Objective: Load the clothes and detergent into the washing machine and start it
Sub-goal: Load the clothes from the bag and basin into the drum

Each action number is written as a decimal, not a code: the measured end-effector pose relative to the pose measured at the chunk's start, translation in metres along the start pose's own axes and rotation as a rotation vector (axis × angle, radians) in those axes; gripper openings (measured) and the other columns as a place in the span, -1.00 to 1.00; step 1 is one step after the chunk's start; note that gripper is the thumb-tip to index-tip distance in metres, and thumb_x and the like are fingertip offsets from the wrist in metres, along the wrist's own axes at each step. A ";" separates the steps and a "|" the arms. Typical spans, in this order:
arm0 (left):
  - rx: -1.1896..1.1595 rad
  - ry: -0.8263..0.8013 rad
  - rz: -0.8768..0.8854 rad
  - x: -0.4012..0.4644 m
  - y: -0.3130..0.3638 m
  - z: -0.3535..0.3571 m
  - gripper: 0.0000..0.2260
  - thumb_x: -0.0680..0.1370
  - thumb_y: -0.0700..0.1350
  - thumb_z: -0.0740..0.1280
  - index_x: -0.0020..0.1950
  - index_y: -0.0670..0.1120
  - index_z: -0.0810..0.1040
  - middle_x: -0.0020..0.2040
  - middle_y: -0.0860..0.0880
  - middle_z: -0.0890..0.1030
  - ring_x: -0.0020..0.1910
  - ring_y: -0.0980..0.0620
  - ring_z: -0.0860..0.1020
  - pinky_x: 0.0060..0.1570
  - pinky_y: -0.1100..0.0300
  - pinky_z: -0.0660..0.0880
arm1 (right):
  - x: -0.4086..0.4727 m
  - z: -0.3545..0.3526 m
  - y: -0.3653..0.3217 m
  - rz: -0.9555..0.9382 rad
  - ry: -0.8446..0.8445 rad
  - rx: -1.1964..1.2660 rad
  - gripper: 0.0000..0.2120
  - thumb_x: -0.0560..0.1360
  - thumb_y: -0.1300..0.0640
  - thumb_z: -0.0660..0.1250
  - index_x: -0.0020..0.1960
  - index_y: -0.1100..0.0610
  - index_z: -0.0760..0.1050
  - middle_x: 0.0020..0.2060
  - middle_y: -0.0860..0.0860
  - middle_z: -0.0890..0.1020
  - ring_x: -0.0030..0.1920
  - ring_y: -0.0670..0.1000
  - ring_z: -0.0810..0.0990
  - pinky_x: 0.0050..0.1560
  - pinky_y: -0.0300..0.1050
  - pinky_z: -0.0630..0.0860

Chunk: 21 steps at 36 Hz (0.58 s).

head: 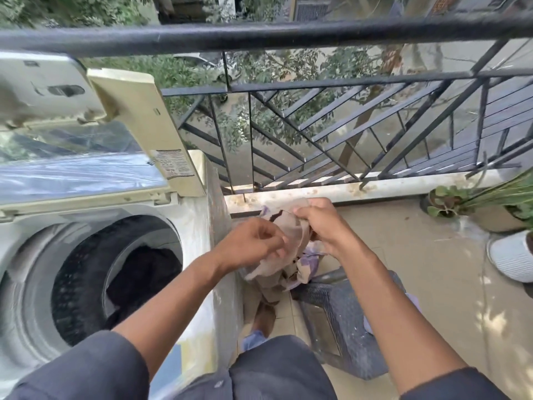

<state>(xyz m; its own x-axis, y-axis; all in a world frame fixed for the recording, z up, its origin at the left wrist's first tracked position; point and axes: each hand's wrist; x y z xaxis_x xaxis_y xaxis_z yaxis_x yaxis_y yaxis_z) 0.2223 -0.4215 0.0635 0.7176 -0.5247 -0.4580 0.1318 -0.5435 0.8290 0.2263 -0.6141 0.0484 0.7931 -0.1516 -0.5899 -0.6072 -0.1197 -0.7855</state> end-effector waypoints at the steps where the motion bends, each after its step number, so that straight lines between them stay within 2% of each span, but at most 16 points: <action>1: 0.029 0.030 -0.005 -0.001 -0.002 -0.002 -0.83 0.60 0.02 0.45 -0.03 -0.05 0.76 -0.09 0.04 0.78 -0.04 0.03 0.73 0.16 -0.16 0.65 | -0.002 -0.001 -0.002 0.001 0.011 -0.010 -0.62 0.58 0.24 0.35 -0.39 0.02 0.66 -0.43 -0.05 0.64 -0.38 -0.03 0.59 -0.29 -0.15 0.47; 3: 0.074 0.047 -0.022 -0.003 -0.005 -0.003 -0.62 0.47 0.33 0.46 0.05 0.06 0.71 -0.01 0.11 0.74 0.02 0.08 0.70 0.18 -0.12 0.64 | -0.004 -0.002 -0.006 -0.007 0.039 0.032 -0.59 0.59 0.26 0.31 -0.39 0.05 0.66 -0.44 -0.01 0.62 -0.40 0.00 0.57 -0.35 -0.19 0.44; 4: 0.125 0.047 -0.020 -0.005 -0.006 -0.002 -0.49 0.40 0.44 0.44 0.12 0.10 0.66 0.05 0.15 0.71 0.04 0.10 0.67 0.18 -0.08 0.63 | -0.005 0.000 -0.008 -0.011 0.055 0.072 -0.65 0.60 0.27 0.29 -0.31 0.13 0.68 -0.38 0.08 0.61 -0.35 0.06 0.56 -0.28 -0.14 0.45; 6: 0.278 0.059 0.016 -0.006 -0.005 0.006 -0.30 0.33 0.56 0.41 0.28 0.13 0.57 0.18 0.19 0.66 0.13 0.11 0.64 0.22 -0.04 0.61 | -0.007 0.006 -0.012 -0.006 0.056 0.176 -0.76 0.63 0.27 0.25 -0.03 0.41 0.62 -0.20 0.21 0.55 -0.20 0.15 0.50 -0.12 0.00 0.42; 7: 0.332 0.071 0.026 -0.006 -0.004 0.011 -0.26 0.32 0.56 0.42 0.34 0.13 0.53 0.23 0.19 0.64 0.17 0.11 0.63 0.24 -0.03 0.59 | -0.010 0.009 -0.013 -0.009 0.041 0.228 -0.72 0.65 0.26 0.22 0.10 0.51 0.53 -0.14 0.23 0.54 -0.15 0.18 0.51 -0.06 0.04 0.42; 9: 0.352 0.102 0.018 -0.002 -0.004 0.018 -0.32 0.39 0.48 0.46 0.37 0.12 0.53 0.27 0.16 0.63 0.22 0.09 0.62 0.25 0.00 0.58 | -0.014 0.017 -0.017 -0.009 0.015 0.269 -0.66 0.68 0.25 0.18 0.18 0.58 0.44 -0.11 0.29 0.50 -0.16 0.27 0.50 -0.07 0.04 0.41; 10: 0.329 0.121 -0.002 0.001 -0.005 0.019 -0.43 0.44 0.39 0.48 0.33 0.11 0.56 0.24 0.13 0.66 0.20 0.07 0.63 0.24 0.02 0.59 | -0.016 0.020 -0.019 -0.014 0.012 0.268 -0.67 0.69 0.24 0.17 0.15 0.57 0.45 -0.11 0.29 0.46 -0.15 0.27 0.42 -0.11 0.06 0.35; 11: 0.300 0.159 -0.028 0.003 -0.006 0.019 -0.59 0.48 0.27 0.48 0.24 0.10 0.62 0.18 0.12 0.70 0.15 0.06 0.65 0.22 0.04 0.60 | -0.017 0.022 -0.020 -0.020 0.016 0.256 -0.71 0.69 0.25 0.17 0.11 0.51 0.49 -0.11 0.27 0.44 -0.12 0.24 0.36 -0.11 0.08 0.29; 13: 0.236 0.319 -0.058 0.006 -0.010 0.015 -0.86 0.50 0.06 0.40 -0.02 0.06 0.70 -0.07 0.10 0.74 -0.03 0.03 0.68 0.05 0.06 0.63 | -0.018 0.021 -0.023 -0.040 0.038 0.225 -0.81 0.68 0.30 0.19 -0.01 0.34 0.53 -0.19 0.23 0.46 -0.16 0.20 0.37 -0.10 0.06 0.33; 15: 0.185 0.517 -0.052 0.007 -0.015 0.007 -0.93 0.48 -0.07 0.36 -0.16 0.05 0.63 -0.22 0.11 0.69 -0.20 0.10 0.64 -0.14 0.15 0.58 | -0.018 0.017 -0.024 -0.076 0.044 0.182 -0.76 0.68 0.32 0.20 -0.07 0.24 0.59 -0.24 0.18 0.59 -0.22 0.09 0.55 -0.12 -0.05 0.44; 17: 0.161 0.668 0.000 0.009 -0.019 0.000 -0.88 0.47 -0.11 0.36 -0.07 0.12 0.54 -0.17 0.15 0.65 -0.22 0.19 0.60 -0.20 0.32 0.47 | -0.019 0.010 -0.025 -0.096 -0.006 0.147 -0.76 0.71 0.29 0.19 -0.01 0.25 0.62 -0.20 0.15 0.65 -0.19 0.05 0.60 -0.12 -0.06 0.48; 18: 0.143 0.689 0.035 0.011 -0.022 -0.003 -0.81 0.50 -0.11 0.38 0.02 0.15 0.51 -0.09 0.16 0.64 -0.17 0.22 0.60 -0.18 0.31 0.48 | -0.020 0.006 -0.025 -0.107 -0.039 0.130 -0.76 0.71 0.28 0.19 0.03 0.26 0.62 -0.17 0.17 0.64 -0.16 0.09 0.60 -0.10 -0.05 0.48; 21: 0.182 0.529 0.156 0.020 -0.022 -0.007 -0.61 0.54 -0.10 0.46 0.34 0.17 0.53 0.18 0.12 0.64 0.10 0.11 0.61 0.04 0.16 0.56 | -0.023 -0.009 -0.029 -0.172 -0.151 0.036 -0.77 0.70 0.26 0.23 0.01 0.40 0.56 -0.15 0.20 0.59 -0.11 0.11 0.53 -0.04 -0.03 0.42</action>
<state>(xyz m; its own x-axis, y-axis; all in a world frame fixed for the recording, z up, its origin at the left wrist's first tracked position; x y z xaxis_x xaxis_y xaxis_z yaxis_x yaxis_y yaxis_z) 0.2384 -0.4154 0.0385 0.9694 -0.2343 -0.0730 -0.0896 -0.6145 0.7838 0.2253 -0.6157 0.0865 0.8846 0.0170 -0.4660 -0.4625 -0.0956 -0.8815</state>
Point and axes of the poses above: each hand's wrist, its own x-axis towards the middle knuckle, its own z-axis out of the palm, y = z × x
